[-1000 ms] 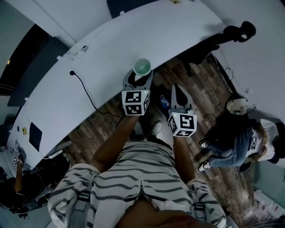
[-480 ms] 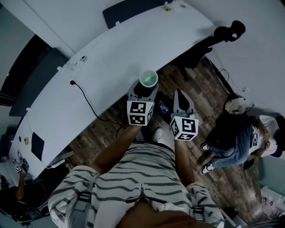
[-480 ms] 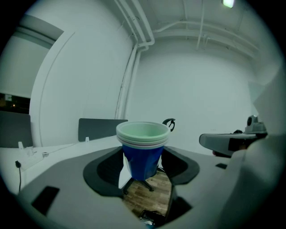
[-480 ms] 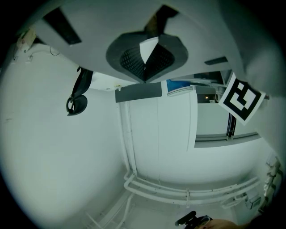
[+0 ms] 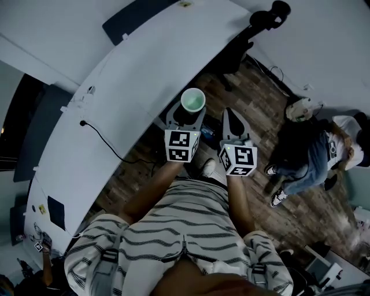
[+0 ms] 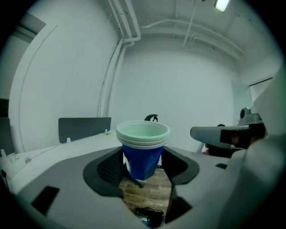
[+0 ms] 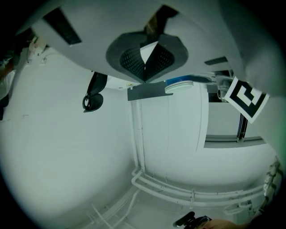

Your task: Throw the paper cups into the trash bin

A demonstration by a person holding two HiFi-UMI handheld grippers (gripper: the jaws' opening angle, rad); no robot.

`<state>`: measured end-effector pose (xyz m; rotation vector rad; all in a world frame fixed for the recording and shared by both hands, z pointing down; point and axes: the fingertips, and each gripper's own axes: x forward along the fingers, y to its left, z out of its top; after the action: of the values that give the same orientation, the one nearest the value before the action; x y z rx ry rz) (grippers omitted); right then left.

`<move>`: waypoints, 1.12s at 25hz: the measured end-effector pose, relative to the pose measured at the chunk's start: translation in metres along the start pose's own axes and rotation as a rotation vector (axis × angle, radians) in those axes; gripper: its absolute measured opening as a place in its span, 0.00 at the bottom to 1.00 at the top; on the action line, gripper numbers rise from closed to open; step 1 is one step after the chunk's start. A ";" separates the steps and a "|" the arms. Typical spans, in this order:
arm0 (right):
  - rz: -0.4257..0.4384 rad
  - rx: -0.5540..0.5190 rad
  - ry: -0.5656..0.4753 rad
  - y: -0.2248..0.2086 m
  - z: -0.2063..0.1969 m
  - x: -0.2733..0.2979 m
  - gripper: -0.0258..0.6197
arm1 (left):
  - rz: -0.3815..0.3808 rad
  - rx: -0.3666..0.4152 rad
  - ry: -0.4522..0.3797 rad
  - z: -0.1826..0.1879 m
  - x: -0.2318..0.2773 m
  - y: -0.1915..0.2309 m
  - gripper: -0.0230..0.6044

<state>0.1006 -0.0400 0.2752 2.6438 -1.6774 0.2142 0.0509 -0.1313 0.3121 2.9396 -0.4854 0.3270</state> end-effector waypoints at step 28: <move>-0.164 0.074 0.067 -0.088 -0.042 -0.062 0.06 | -0.224 0.042 0.093 -0.035 0.037 -0.122 0.49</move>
<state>0.1492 0.0568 0.3161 2.7748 -1.4525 0.3654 0.1193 -0.0217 0.3421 2.9635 -0.1370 0.4476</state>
